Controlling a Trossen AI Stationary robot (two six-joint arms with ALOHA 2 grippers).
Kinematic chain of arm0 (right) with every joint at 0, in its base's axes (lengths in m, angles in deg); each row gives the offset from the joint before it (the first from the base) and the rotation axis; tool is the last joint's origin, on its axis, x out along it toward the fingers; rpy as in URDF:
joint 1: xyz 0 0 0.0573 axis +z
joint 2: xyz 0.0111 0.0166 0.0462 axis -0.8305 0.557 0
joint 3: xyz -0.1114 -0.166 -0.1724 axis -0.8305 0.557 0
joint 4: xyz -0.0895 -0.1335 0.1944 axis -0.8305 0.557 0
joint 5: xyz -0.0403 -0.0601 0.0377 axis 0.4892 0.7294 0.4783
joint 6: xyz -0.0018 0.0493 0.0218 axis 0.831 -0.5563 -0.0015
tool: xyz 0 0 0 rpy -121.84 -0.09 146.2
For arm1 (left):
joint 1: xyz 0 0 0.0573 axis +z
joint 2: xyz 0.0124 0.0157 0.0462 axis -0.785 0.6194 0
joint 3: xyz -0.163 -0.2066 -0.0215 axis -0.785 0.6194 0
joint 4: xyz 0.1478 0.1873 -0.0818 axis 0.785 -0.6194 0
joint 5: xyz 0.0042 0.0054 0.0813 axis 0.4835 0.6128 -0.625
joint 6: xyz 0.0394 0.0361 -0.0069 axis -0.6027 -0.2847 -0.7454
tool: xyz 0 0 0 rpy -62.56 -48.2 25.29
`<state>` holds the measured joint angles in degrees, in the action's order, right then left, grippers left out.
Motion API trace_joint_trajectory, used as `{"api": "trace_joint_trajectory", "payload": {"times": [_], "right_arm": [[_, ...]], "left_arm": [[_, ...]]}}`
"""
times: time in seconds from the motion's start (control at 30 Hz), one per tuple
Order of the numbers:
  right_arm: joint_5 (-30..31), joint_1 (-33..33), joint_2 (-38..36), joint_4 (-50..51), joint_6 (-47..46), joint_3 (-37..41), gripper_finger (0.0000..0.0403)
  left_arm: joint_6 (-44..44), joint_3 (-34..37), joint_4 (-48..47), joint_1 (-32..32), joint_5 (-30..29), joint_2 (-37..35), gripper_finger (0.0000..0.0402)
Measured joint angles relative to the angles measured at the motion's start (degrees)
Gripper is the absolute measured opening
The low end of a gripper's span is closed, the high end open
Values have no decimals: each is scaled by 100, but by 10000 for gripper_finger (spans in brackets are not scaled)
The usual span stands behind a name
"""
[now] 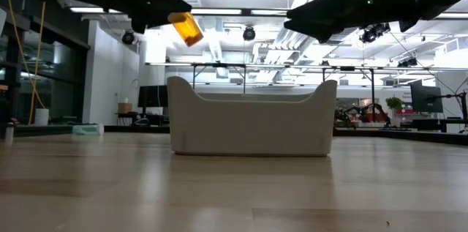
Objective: Pick and place medicine bottles into bin by pill shape (circle, oval)
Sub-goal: Put the orange capsule bottle into the blue bin
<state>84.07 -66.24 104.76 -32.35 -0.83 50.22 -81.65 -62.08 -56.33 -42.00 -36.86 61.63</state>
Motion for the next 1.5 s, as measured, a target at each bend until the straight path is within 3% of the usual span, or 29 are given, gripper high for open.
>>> {"api": "trace_joint_trajectory", "payload": {"times": [0.33,0.7,0.9,1.03,1.2,1.5], "right_arm": [[-143,2,0,-34,46,0,206],[-145,2,2,21,-4,0,206],[-75,-2,2,27,1,-29,206],[-73,0,2,17,7,-81,206],[-75,0,2,110,9,-83,206],[-75,0,2,184,-4,-83,206]], "left_arm": [[-58,0,226,-36,233,105,201],[161,0,360,-33,107,246,201],[218,-510,380,-29,-201,1366,201],[144,-1228,-176,-31,-446,2407,200],[169,-1885,-903,62,-1021,3195,200],[789,-2129,-1377,514,-344,3783,200]]}}
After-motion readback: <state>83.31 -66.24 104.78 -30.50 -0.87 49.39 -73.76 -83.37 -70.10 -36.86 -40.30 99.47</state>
